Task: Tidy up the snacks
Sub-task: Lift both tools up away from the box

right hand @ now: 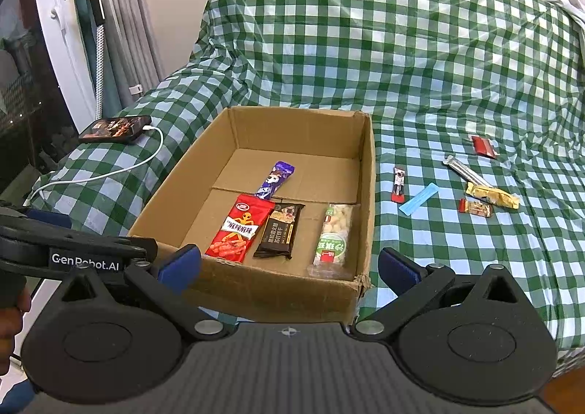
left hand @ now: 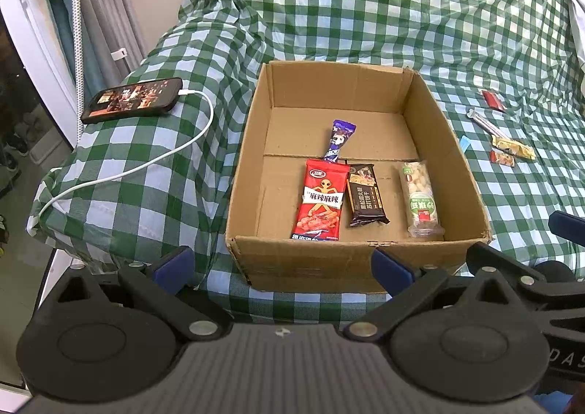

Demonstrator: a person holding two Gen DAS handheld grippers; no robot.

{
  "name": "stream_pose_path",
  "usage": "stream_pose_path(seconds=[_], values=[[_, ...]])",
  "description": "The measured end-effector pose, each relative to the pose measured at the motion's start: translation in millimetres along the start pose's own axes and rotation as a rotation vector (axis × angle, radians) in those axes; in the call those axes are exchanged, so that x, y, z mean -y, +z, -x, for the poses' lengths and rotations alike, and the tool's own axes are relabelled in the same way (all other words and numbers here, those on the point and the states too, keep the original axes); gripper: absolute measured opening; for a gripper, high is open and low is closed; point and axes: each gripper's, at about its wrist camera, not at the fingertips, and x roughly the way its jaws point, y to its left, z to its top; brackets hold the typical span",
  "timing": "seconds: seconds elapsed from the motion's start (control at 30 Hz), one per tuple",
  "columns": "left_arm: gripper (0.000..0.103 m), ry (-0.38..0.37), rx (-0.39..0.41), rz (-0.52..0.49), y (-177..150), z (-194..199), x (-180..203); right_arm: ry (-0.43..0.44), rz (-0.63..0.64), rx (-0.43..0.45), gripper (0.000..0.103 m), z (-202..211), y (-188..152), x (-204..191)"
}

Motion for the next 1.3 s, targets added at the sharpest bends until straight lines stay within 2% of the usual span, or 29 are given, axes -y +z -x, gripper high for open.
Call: stream_pose_path(seconds=[1.3], values=[[0.103,0.003,-0.006,-0.044,32,-20,25,0.005,-0.101,-0.049,0.102,-30,4,36]])
